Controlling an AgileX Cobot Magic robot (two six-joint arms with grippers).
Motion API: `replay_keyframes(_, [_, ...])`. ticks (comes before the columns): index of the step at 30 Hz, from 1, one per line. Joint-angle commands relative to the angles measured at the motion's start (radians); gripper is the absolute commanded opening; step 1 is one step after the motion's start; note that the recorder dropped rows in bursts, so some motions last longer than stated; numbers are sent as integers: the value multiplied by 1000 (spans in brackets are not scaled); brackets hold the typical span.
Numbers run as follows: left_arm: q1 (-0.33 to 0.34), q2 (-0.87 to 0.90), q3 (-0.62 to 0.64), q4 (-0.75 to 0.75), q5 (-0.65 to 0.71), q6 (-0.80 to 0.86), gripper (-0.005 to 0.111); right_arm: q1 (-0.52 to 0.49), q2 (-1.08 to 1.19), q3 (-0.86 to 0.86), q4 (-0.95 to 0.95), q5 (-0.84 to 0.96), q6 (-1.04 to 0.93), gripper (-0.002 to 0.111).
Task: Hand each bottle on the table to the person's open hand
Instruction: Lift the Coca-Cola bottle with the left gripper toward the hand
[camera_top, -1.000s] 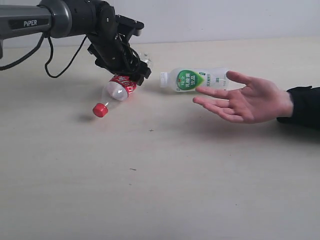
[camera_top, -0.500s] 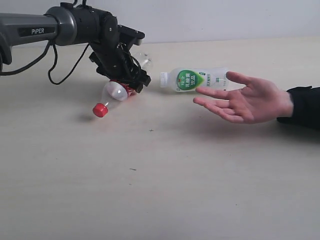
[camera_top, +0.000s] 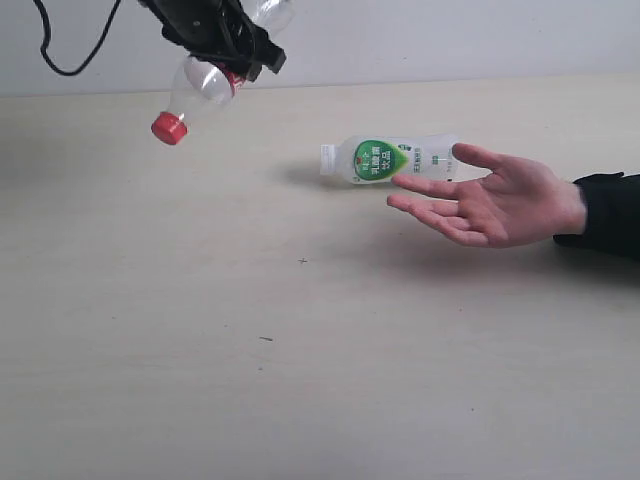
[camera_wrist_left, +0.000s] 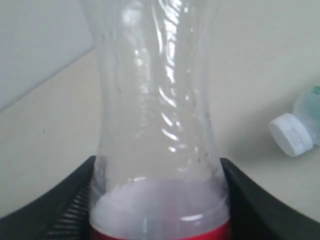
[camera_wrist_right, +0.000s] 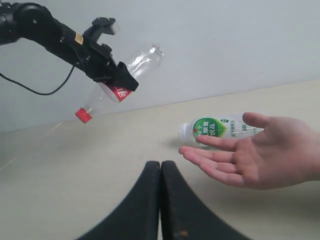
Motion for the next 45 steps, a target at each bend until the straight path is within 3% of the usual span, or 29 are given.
replay_keyframes(1, [-87,-78,-4,-15,109,236,1,2,-6,6,-5,-3,-7,0])
replay_keyframes(4, [-194,-83,-4,-13,258,627,1,2,-6,6,-5,-3,-7,0])
replay_keyframes(10, [-322,-76,-4,15,187,1246,1,2,-6,6,-5,-3,-7,0])
replay_keyframes(18, [-352,-76,-4,-38,13,1543,0,2,-6,6,-5,-3,-7,0])
replay_keyframes(27, [-350,-48,-4,-435,5,1987,0,2,-6,6,-5,-3,-7,0])
replay_keyframes(29, [-352,-28,-4,-463,2,2053,0,2,-6,6,-5,-3,-7,0])
replay_keyframes(35, [-356,52,-4,-375,-64,2053,0,2,-6,6,-5,-3,-7,0])
replay_keyframes(45, [-356,131,-4,-363,-170,2053,0,2,-6,6,-5,-3,-7,0])
